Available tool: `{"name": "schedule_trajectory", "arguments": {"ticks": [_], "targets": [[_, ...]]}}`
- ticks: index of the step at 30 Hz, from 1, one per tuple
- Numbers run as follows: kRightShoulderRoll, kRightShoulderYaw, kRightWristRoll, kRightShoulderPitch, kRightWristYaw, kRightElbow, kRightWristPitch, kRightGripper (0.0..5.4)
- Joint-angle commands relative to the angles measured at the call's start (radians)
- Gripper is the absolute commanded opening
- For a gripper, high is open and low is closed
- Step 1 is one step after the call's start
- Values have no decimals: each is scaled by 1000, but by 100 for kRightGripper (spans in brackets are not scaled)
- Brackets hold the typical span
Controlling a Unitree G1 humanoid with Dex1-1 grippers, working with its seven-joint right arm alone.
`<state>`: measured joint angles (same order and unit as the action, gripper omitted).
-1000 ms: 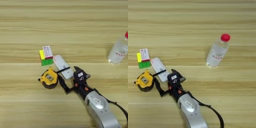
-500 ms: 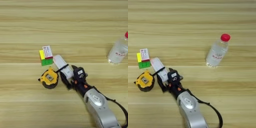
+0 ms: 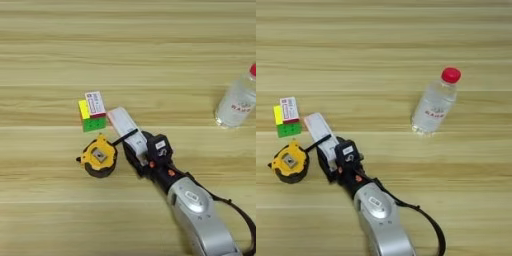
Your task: Move the objects on the table
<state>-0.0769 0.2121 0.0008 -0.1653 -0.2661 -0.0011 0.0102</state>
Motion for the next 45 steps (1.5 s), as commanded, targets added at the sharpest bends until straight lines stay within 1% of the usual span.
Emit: {"name": "schedule_trajectory", "arguments": {"ticks": [1,11,14,18,22,35,37,38,45], "targets": [[-6,-66,12,24,42,-18,7,291],[-48,-261,59,7,97,-38,0,290],[-53,-298,65,-7,107,-35,1,290],[-52,-327,73,-24,116,-38,3,290],[-52,-338,71,-26,117,-33,3,290],[-42,-321,61,-19,108,-18,3,290],[-42,-321,59,-18,109,-17,3,327],[-41,-321,59,-19,110,-18,3,327],[-40,-316,60,-19,112,-22,8,405]]}}
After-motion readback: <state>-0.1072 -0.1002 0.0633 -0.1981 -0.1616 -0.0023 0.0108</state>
